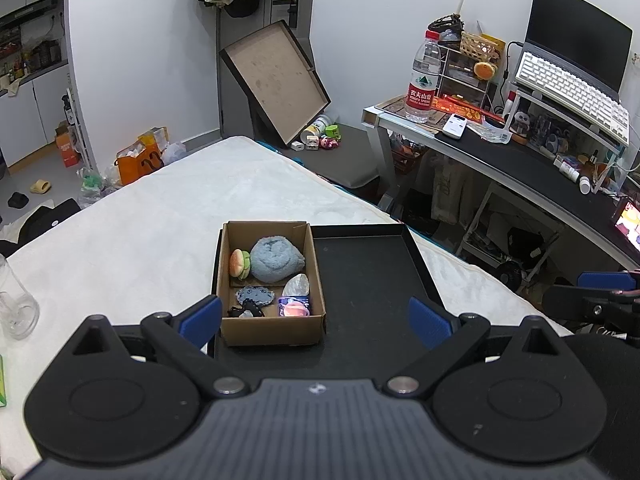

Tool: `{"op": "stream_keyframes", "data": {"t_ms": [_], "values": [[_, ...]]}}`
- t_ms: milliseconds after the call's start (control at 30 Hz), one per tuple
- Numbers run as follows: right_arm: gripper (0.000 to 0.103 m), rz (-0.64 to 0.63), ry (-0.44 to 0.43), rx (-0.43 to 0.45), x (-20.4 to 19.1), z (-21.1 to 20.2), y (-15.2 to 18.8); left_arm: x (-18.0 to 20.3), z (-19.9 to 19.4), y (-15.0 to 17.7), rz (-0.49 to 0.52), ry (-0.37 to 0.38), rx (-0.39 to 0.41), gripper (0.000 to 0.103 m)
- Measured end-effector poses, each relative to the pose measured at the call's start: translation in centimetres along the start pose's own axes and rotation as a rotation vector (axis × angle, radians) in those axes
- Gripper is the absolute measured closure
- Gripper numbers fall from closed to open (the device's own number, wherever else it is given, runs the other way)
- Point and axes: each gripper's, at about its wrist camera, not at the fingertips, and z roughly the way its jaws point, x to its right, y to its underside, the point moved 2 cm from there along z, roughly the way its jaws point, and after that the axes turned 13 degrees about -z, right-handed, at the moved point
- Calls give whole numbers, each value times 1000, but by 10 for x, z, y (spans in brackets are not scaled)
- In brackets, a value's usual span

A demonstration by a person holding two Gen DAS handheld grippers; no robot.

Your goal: Organize soft objects

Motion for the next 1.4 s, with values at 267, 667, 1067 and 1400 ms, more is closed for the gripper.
{"op": "stream_keyframes", "data": {"t_ms": [267,667,1067,1400], "values": [[0,0,8,3,0,0,0,0,0,0,0,0,-1,4],[0,4,11,3,2,0,2,1,1,0,2,0,-2,4],[0,1,16,2,2,0,2,2,2,0,3,0,-2,4],[0,0,19,1,1,0,3,8,3,5,12,-6,7,4]]}}
